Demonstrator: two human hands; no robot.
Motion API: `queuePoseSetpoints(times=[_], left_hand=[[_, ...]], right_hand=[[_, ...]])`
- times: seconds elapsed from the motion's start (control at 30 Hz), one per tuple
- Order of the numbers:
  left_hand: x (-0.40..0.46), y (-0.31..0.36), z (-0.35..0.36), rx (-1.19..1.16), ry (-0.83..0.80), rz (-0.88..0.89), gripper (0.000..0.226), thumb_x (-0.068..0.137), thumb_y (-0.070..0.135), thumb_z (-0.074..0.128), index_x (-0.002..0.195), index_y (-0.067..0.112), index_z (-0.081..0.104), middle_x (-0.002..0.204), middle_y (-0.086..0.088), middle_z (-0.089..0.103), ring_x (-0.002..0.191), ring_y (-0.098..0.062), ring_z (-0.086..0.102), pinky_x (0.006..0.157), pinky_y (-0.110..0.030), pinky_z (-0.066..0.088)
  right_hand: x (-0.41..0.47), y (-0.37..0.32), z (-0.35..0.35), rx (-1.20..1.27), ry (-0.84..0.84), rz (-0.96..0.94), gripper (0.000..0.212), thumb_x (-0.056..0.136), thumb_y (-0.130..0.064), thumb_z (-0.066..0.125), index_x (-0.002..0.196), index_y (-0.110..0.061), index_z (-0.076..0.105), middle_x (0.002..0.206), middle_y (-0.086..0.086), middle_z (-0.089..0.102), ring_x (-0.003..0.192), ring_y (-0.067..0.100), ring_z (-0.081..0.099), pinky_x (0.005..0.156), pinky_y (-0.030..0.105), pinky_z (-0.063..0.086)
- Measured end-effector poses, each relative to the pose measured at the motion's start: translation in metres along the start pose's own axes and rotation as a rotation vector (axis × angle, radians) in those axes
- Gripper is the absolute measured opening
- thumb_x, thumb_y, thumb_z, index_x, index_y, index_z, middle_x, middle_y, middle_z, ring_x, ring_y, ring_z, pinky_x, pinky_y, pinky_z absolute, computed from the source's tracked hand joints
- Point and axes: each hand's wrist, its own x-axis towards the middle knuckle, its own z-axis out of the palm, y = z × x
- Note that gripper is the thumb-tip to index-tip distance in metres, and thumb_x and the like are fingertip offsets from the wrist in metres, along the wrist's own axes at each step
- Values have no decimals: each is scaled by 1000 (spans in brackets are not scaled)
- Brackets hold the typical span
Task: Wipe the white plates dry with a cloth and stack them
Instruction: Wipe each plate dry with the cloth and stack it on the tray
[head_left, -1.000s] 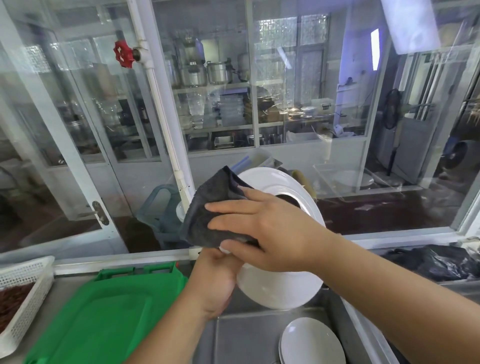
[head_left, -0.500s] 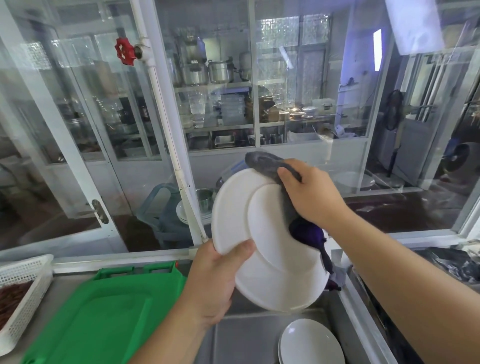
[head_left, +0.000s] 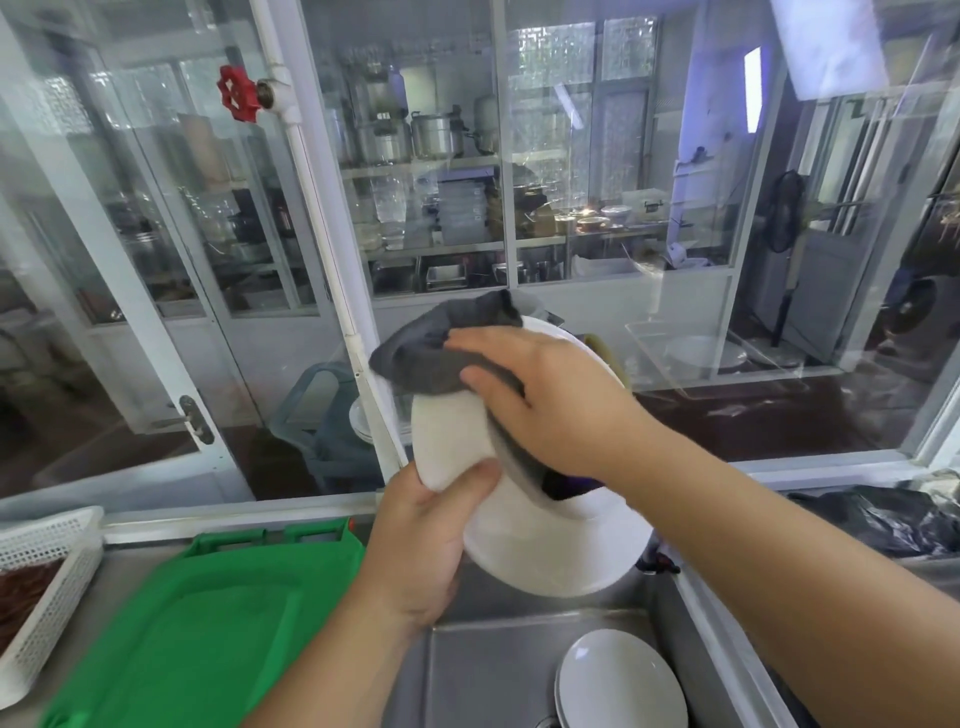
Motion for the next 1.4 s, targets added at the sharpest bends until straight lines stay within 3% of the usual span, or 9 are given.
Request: queuePoseSetpoints(times=[0.1, 0.3, 0.47, 0.63, 0.77, 0.97, 1.1, 1.2, 1.4], left_hand=[[-3, 2, -2, -11, -23, 21, 32, 84, 16, 72, 111, 27, 84, 119, -14, 79, 115, -31, 75, 96, -44, 63], [-4, 0, 0, -26, 57, 95, 33, 81, 17, 74, 106, 36, 85, 116, -6, 81, 111, -23, 77, 95, -40, 63], [-3, -6, -8, 85, 60, 169, 40, 76, 39, 83, 116, 38, 81, 120, -1, 80, 115, -21, 75, 94, -41, 62], [-3, -10, -12, 217, 28, 222, 45, 86, 55, 83, 127, 37, 76, 127, 3, 78, 122, -19, 72, 95, -32, 60], [-2, -15, -12, 209, 36, 215, 51, 84, 58, 83, 130, 38, 74, 130, 3, 77, 124, -18, 71, 97, -31, 59], [0, -19, -8, 179, 111, 258, 55, 82, 63, 83, 131, 41, 72, 134, 7, 74, 127, -15, 69, 104, -30, 56], [-2, -19, -6, 162, 138, 272, 56, 82, 62, 83, 133, 42, 71, 135, 8, 74, 129, -15, 67, 111, -46, 49], [-5, -17, -3, 104, 120, 241, 50, 84, 54, 85, 131, 43, 72, 136, 6, 74, 130, -17, 67, 117, -53, 42], [-9, -7, 7, -59, 48, 96, 46, 79, 20, 81, 121, 40, 79, 133, 2, 75, 130, -21, 67, 119, -53, 42]], right_hand=[[8, 18, -7, 39, 121, 245, 33, 107, -32, 55, 138, -24, 64, 106, -7, 71, 95, 15, 64, 77, 20, 38], [-9, 46, -11, 121, 104, 650, 39, 110, -43, 40, 141, -30, 59, 120, 7, 71, 110, 31, 63, 94, 44, 53], [-39, 43, 6, 467, 329, 836, 36, 106, -43, 44, 123, -28, 72, 133, 3, 67, 132, 27, 56, 112, 51, 46], [-68, 41, 23, 826, 494, 1061, 32, 92, -50, 53, 106, -34, 76, 107, -4, 77, 109, 27, 71, 100, 53, 57], [-83, 44, 35, 929, 514, 1111, 29, 101, -45, 55, 116, -31, 75, 115, -4, 77, 115, 24, 70, 103, 50, 55], [-106, 29, 56, 1260, 528, 1236, 23, 108, -35, 57, 121, -22, 70, 103, 6, 81, 91, 27, 80, 66, 37, 63], [-110, 15, 61, 1606, 511, 1266, 41, 99, -41, 67, 127, -11, 74, 121, 15, 77, 109, 34, 75, 95, 48, 59], [-107, 17, 55, 1721, 510, 1213, 38, 93, -41, 71, 114, -11, 82, 120, 15, 77, 107, 33, 76, 76, 45, 65], [-90, 29, 36, 1648, 567, 1137, 39, 98, -37, 67, 126, -12, 75, 121, 13, 77, 108, 32, 76, 86, 45, 62]])
